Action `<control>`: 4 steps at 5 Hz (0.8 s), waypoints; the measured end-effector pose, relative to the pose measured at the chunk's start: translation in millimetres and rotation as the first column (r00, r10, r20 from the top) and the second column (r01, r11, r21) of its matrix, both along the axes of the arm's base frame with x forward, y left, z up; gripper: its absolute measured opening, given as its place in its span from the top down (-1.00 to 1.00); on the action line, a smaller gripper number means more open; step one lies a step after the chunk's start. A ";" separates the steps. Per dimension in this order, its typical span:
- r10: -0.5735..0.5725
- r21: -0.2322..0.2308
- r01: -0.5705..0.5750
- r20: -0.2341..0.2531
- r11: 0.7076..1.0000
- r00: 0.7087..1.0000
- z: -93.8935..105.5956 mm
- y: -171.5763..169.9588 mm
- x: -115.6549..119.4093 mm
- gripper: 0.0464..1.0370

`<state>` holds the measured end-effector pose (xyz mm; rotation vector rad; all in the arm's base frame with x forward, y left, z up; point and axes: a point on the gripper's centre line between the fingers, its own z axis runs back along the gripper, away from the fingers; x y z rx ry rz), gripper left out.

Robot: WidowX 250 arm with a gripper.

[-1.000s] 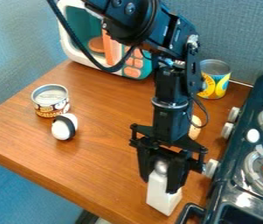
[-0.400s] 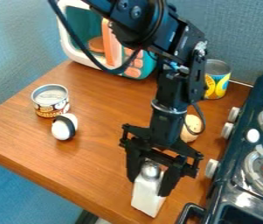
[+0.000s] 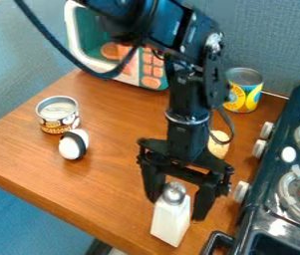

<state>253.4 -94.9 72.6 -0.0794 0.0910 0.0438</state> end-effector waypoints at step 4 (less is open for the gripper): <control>0.145 0.041 -0.149 0.088 0.988 0.986 46.2 98.5 5.7 -0.93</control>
